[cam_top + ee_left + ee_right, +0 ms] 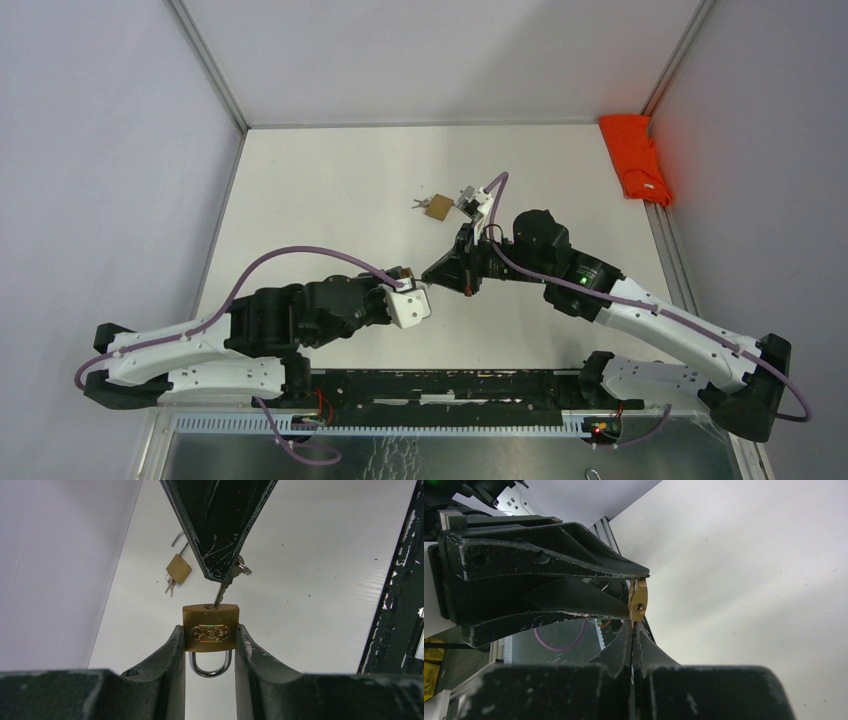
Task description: Unlock with the key
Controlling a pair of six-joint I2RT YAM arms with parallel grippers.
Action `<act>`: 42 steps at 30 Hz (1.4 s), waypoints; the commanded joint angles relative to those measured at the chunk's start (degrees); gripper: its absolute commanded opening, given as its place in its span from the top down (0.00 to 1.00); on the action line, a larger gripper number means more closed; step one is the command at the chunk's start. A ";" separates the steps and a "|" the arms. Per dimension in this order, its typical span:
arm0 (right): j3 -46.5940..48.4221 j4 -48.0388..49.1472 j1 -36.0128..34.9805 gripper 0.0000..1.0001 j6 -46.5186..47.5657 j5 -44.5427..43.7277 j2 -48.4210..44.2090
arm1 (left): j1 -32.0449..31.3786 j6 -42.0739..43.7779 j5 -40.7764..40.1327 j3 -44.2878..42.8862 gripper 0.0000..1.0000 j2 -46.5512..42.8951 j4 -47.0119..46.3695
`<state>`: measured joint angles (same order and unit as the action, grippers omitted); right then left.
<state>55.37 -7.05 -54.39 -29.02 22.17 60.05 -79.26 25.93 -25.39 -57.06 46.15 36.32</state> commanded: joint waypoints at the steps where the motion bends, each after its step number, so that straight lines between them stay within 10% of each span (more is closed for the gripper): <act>1: 2.79 1.16 -0.36 1.00 0.93 -0.96 0.18 | -0.34 -0.37 -0.10 -2.54 0.98 -0.32 -2.70; 42: 2.90 0.39 -0.36 1.00 1.67 -2.76 -0.66 | -0.36 -0.53 0.34 -2.71 0.98 0.04 -2.83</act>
<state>56.27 -7.92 -54.39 -28.05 20.25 60.47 -79.26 25.93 -25.32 -57.28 46.26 36.67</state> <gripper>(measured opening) 0.003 0.374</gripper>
